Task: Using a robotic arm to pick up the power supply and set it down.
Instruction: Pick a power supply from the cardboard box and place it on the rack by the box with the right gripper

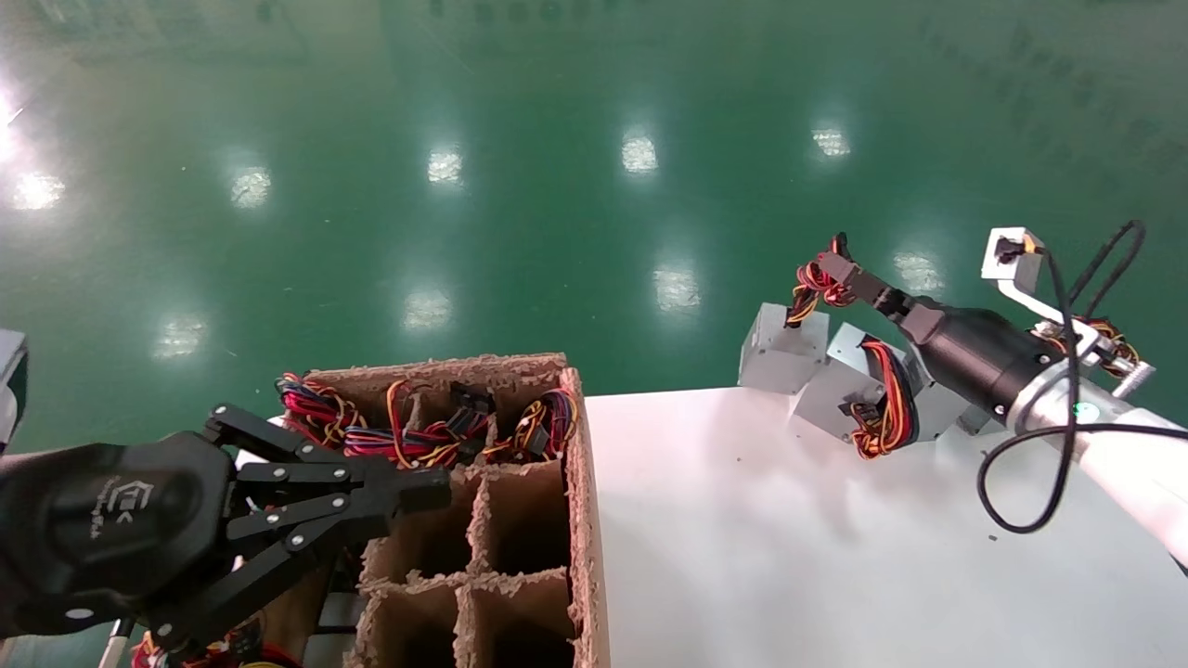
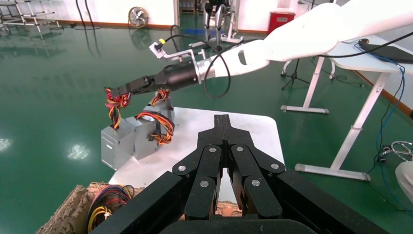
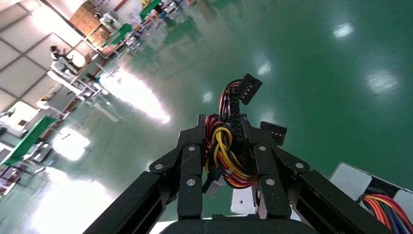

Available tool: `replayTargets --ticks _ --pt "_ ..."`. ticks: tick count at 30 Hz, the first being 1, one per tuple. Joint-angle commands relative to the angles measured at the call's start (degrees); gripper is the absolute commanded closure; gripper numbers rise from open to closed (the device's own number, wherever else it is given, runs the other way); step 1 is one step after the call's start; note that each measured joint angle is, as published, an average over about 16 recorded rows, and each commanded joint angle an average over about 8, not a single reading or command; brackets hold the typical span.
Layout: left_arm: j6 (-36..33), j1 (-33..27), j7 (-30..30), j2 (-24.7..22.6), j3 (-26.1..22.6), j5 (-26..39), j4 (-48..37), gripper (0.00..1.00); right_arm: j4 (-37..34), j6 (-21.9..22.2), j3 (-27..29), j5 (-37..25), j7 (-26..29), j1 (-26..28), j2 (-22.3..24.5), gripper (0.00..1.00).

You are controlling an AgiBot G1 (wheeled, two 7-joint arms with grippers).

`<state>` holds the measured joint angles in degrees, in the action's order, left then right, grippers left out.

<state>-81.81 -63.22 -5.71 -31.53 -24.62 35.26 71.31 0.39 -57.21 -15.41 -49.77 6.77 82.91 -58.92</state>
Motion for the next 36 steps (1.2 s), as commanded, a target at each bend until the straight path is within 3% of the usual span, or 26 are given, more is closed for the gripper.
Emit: replayTargets --ticks 1,36 --pt "0.0 0.0 0.0 0.0 0.0 0.0 0.0 1.0 -0.12 -1.21 -0.09 -0.12 0.47 -0.23 0.47 1.0" --pt "0.0 0.0 0.0 0.0 0.0 0.0 0.0 1.0 -0.33 -2.44 -2.19 -3.09 3.01 0.76 4.17 1.0"
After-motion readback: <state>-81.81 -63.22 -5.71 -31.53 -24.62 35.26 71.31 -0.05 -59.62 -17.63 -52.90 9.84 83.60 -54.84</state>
